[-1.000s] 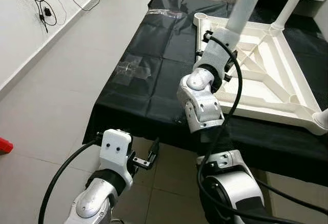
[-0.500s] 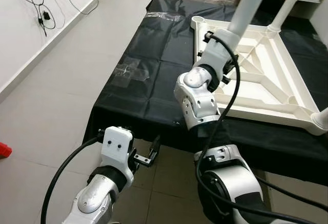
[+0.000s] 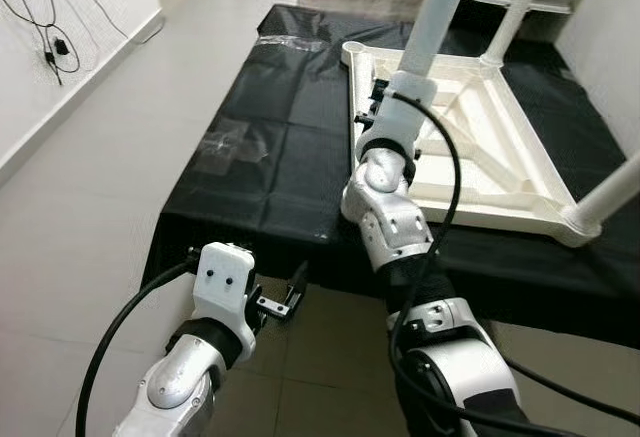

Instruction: Building children table

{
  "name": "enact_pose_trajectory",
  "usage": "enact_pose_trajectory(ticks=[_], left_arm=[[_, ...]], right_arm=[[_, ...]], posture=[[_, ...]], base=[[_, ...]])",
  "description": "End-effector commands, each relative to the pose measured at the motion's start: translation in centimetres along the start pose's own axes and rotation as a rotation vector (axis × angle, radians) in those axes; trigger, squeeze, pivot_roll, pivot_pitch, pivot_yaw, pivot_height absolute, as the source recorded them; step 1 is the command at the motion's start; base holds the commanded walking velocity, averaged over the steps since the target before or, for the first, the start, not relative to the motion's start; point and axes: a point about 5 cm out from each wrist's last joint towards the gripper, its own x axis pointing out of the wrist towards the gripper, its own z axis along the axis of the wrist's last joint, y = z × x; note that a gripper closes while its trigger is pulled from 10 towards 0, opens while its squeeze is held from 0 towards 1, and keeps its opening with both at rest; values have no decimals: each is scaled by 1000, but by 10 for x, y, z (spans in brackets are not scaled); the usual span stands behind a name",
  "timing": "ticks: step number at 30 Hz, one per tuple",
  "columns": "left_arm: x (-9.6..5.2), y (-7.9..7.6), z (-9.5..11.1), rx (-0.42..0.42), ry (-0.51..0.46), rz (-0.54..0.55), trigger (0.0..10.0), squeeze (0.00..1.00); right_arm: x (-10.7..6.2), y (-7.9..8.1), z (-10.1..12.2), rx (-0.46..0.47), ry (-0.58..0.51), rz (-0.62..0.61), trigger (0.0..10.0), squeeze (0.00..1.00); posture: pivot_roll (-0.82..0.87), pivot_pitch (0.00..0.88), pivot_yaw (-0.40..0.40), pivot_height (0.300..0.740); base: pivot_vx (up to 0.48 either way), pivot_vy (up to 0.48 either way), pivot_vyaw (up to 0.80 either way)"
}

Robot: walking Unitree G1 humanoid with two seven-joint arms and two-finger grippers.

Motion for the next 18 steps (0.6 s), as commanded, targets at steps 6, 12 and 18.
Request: enact_pose_trajectory(ticks=[6, 12, 18], left_arm=[[1, 1, -4, 5, 15, 0, 10000, 0], [1, 1, -4, 3, 15, 1, 10000, 0], [7, 5, 1, 27, 8, 14, 10000, 1000]], right_arm=[[6, 0, -14, 64, 93, 48, 10000, 0], [8, 8, 9, 112, -10, 157, 10000, 0], [-1, 25, 41, 252, -113, 426, 10000, 0]], posture=[[118, 153, -91, 740], [119, 154, -93, 740], [119, 161, -95, 740]], base=[[0, 0, 0], [0, 0, 0], [0, 0, 0]])
